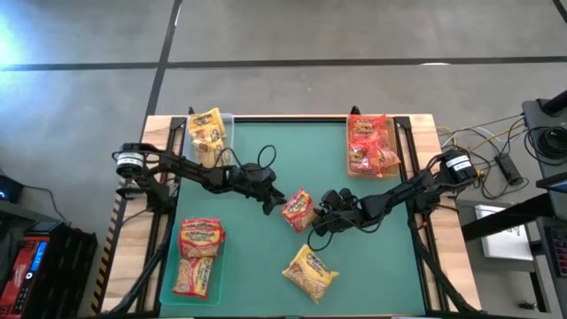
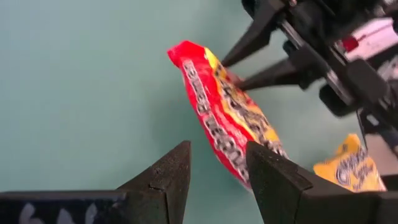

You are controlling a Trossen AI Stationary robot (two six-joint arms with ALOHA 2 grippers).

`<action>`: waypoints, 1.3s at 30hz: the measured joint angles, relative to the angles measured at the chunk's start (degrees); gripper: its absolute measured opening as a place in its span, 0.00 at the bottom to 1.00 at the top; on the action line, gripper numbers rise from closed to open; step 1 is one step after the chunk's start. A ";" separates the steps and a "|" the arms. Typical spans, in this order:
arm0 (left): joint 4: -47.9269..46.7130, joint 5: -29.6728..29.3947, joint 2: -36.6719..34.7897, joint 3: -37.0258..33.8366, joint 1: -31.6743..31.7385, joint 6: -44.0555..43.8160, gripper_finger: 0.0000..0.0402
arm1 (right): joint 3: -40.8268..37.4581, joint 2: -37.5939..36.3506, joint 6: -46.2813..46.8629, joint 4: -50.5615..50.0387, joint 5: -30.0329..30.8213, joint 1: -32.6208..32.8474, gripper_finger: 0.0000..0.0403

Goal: Sort Maruchan noodles
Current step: Put the red noodle pack into the green bin

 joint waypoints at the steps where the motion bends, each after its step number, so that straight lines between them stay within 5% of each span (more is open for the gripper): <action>1: -0.05 -0.09 0.35 0.50 0.14 -0.80 0.34 | 0.00 0.03 -0.41 0.01 0.00 0.00 0.35; 11: -4.28 1.90 7.04 7.75 2.11 -6.16 0.34 | -0.17 0.09 -1.98 -0.01 1.19 0.06 0.34; 25: -4.78 15.90 7.96 9.42 6.76 -10.37 0.34 | -0.24 0.16 -6.44 0.49 1.93 -0.02 0.34; 39: -6.93 16.88 9.33 9.92 7.62 -12.30 0.34 | -0.24 0.16 -8.57 0.57 1.93 -0.02 0.33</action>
